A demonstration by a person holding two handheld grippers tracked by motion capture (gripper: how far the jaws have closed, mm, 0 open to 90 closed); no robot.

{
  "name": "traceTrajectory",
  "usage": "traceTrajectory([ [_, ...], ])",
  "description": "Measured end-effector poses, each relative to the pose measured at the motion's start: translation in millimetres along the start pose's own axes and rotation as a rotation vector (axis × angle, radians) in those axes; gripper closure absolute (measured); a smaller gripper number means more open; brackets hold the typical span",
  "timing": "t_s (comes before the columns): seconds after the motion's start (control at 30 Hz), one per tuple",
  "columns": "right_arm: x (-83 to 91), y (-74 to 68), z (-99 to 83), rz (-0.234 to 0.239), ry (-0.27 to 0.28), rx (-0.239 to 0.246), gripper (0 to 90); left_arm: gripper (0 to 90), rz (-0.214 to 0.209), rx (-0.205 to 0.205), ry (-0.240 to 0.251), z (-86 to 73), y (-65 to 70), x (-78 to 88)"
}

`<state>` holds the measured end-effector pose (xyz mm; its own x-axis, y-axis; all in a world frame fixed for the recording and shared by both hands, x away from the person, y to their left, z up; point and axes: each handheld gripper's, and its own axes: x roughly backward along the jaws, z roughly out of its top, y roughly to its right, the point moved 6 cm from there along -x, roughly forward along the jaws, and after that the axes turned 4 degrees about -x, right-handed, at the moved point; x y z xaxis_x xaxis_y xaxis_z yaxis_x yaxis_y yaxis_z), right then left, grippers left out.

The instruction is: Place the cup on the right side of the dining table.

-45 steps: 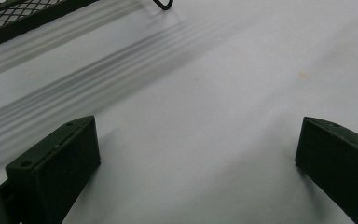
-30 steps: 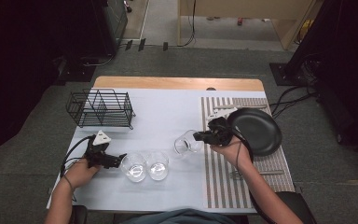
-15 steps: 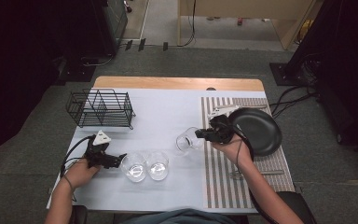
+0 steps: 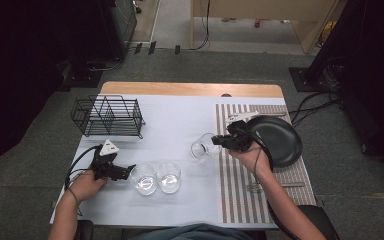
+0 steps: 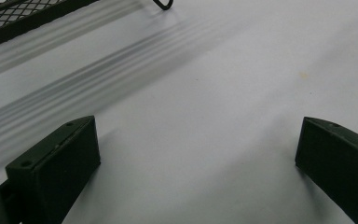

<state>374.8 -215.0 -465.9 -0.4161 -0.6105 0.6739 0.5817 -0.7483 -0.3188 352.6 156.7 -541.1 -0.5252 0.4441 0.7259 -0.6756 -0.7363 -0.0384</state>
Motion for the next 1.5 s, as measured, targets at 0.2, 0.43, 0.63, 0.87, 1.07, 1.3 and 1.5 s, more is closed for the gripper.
traceTrajectory([
  [0.2, 0.7, 2.7, 1.0, 0.001, 0.001, -0.019, 85.4, 0.0, 0.0, 0.0, 0.0, 0.0, 0.0, 0.0],
  [0.43, 2.2, 7.8, 3.1, -0.017, 0.016, -0.024, 85.4, 0.0, 0.0, 0.0, 0.0, 0.0, 0.0, 0.0],
  [0.63, 2.8, 11.7, 4.0, -0.034, 0.025, -0.033, 85.4, 0.0, 0.0, 0.0, 0.0, 0.0, 0.0, 0.0],
  [0.87, -1.5, 16.3, 4.5, -0.047, 0.035, -0.052, 85.4, 0.0, 0.0, 0.001, 0.001, 0.0, 0.0, 0.0],
  [1.07, -3.7, 21.4, 6.4, -0.063, 0.04, -0.054, 85.4, 0.0, 0.0, 0.001, 0.001, -0.1, 0.0, 0.0],
  [1.3, -4.7, 25.0, 9.2, -0.095, 0.047, -0.047, 85.6, 0.0, 0.0, 0.001, 0.001, -0.1, -0.1, 0.0],
  [1.5, -3.5, 26.2, 11.8, -0.087, 0.054, -0.054, 85.6, 0.0, -0.001, 0.001, 0.001, -0.1, 0.0, 0.0],
])
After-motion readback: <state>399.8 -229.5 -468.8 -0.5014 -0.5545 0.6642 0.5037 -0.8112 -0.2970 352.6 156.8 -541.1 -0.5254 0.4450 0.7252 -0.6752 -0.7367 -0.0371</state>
